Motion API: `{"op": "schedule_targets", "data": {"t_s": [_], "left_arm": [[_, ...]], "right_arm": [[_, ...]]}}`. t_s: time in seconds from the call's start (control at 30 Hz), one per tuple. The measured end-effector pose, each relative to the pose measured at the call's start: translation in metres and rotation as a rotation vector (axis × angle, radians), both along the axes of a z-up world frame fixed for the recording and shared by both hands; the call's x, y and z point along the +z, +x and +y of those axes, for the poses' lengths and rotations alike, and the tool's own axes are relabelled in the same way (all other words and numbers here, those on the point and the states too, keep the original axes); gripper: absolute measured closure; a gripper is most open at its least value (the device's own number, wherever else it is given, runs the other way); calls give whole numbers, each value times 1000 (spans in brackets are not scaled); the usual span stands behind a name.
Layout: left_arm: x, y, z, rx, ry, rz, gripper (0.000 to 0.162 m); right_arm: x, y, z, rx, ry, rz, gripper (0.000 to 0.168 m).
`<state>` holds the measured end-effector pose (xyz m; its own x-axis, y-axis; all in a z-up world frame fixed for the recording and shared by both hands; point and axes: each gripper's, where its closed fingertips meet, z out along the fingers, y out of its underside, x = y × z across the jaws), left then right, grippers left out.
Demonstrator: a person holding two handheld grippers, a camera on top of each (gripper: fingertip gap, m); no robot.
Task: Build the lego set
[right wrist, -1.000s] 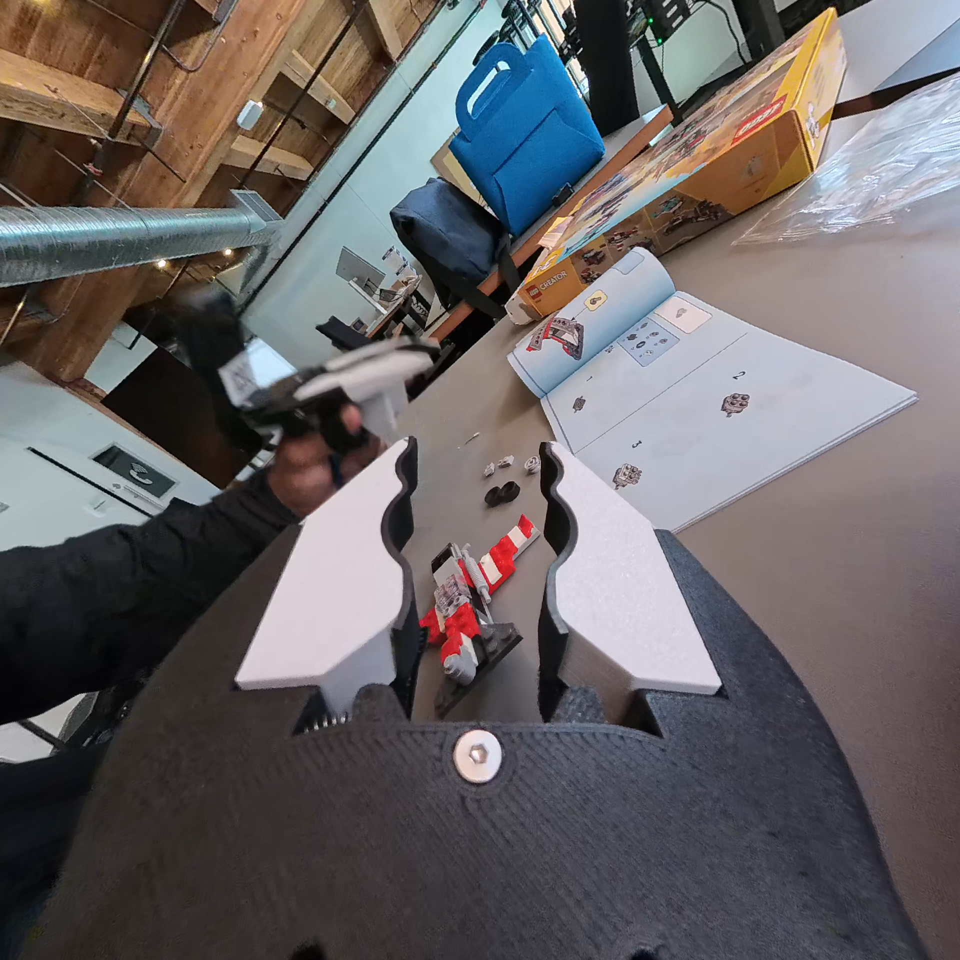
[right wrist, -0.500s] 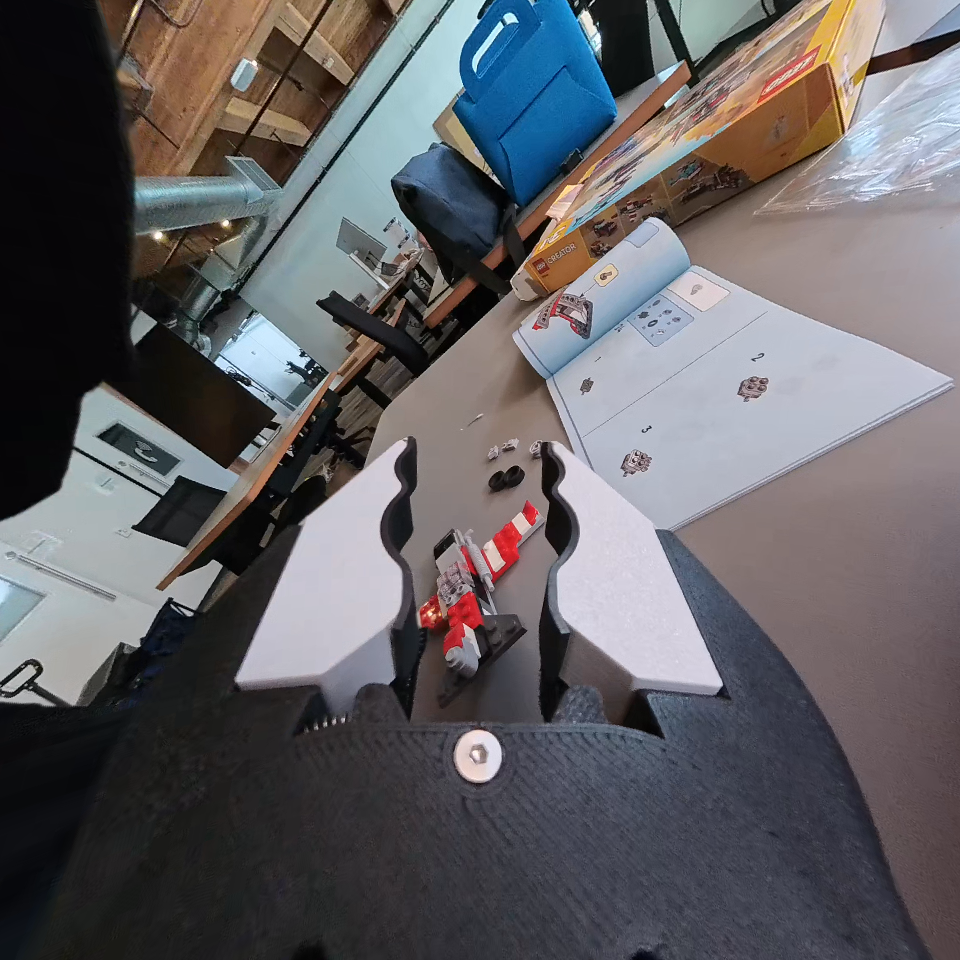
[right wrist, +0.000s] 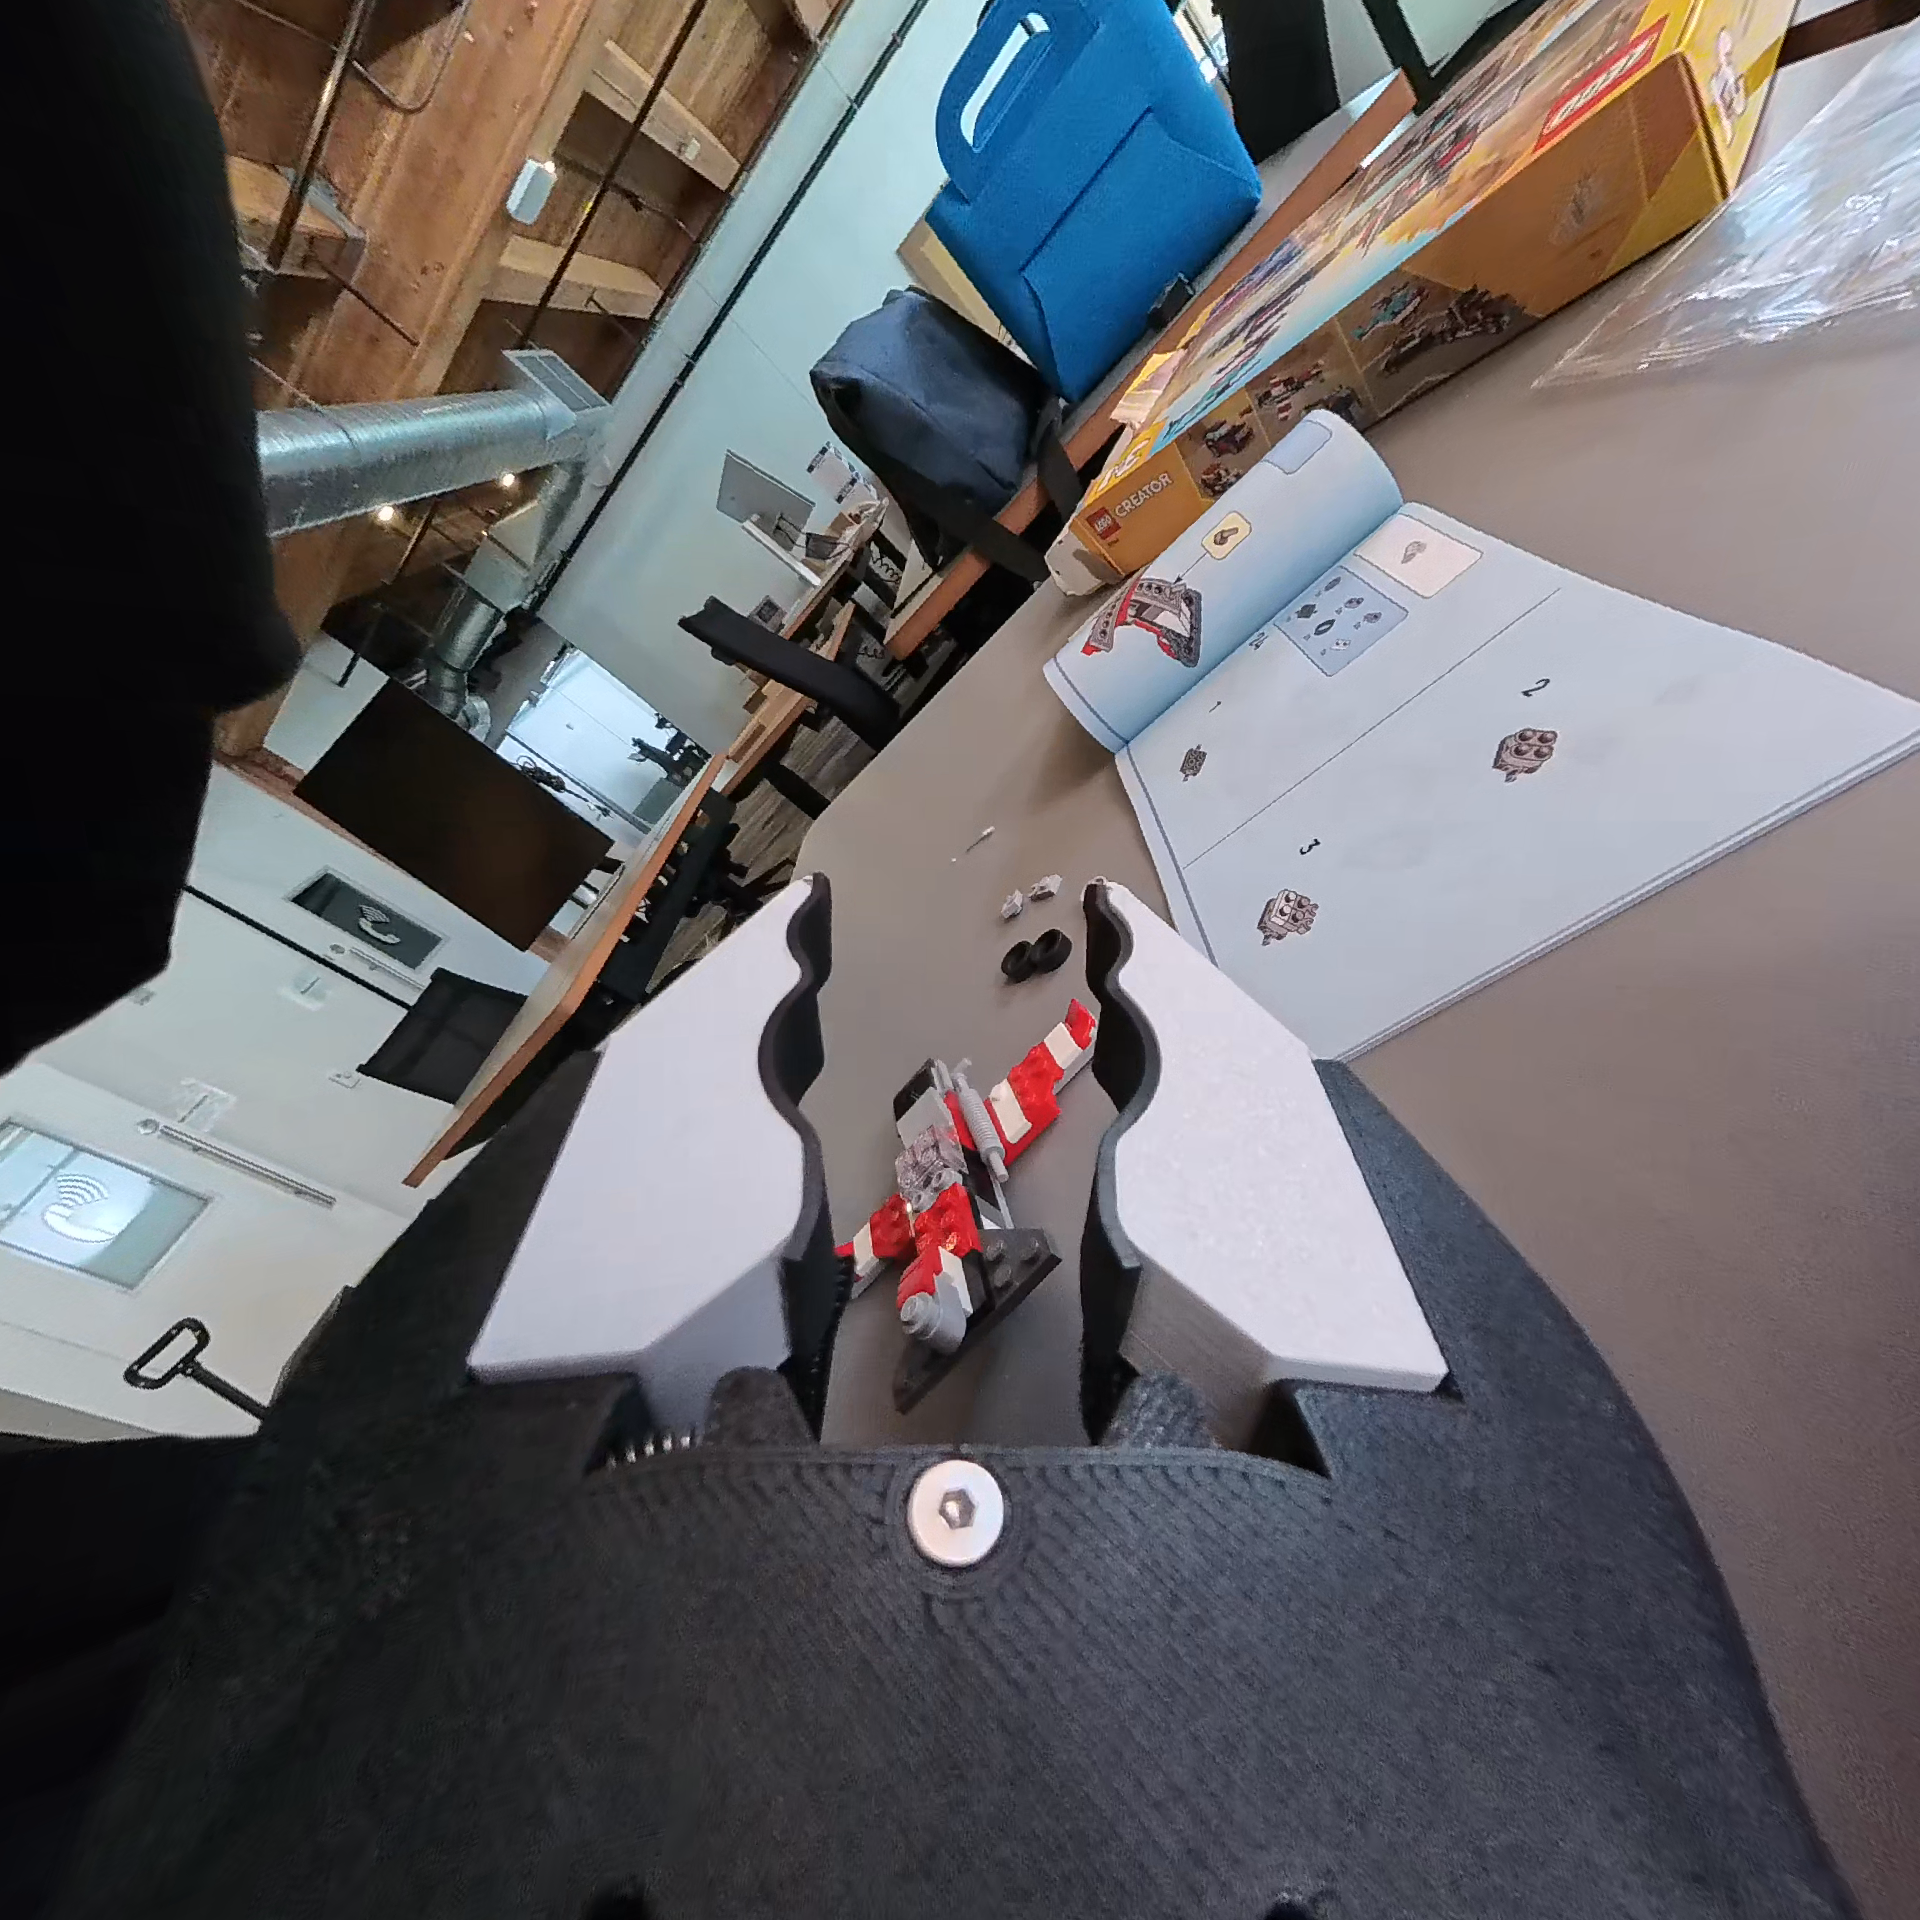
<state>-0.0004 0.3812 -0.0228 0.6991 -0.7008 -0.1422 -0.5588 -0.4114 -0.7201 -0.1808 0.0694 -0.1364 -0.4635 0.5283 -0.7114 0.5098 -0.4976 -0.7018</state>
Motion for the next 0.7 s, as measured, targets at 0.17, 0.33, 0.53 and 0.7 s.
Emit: {"op": "schedule_targets", "data": {"t_s": [0.17,0.33,0.53,0.7], "left_arm": [[-2,8,-13,19,-31,-23,115],[-1,22,-35,60,-66,-74,116],[-1,41,-55,95,-99,-137,116],[0,55,-59,106,-99,-170,115]], "right_arm": [[-1,0,0,-2,7,-1,119],[-1,-1,0,-2,7,-7,119],[-3,-2,0,-5,9,-13,119],[-2,-2,1,-7,2,-12,119]]}}
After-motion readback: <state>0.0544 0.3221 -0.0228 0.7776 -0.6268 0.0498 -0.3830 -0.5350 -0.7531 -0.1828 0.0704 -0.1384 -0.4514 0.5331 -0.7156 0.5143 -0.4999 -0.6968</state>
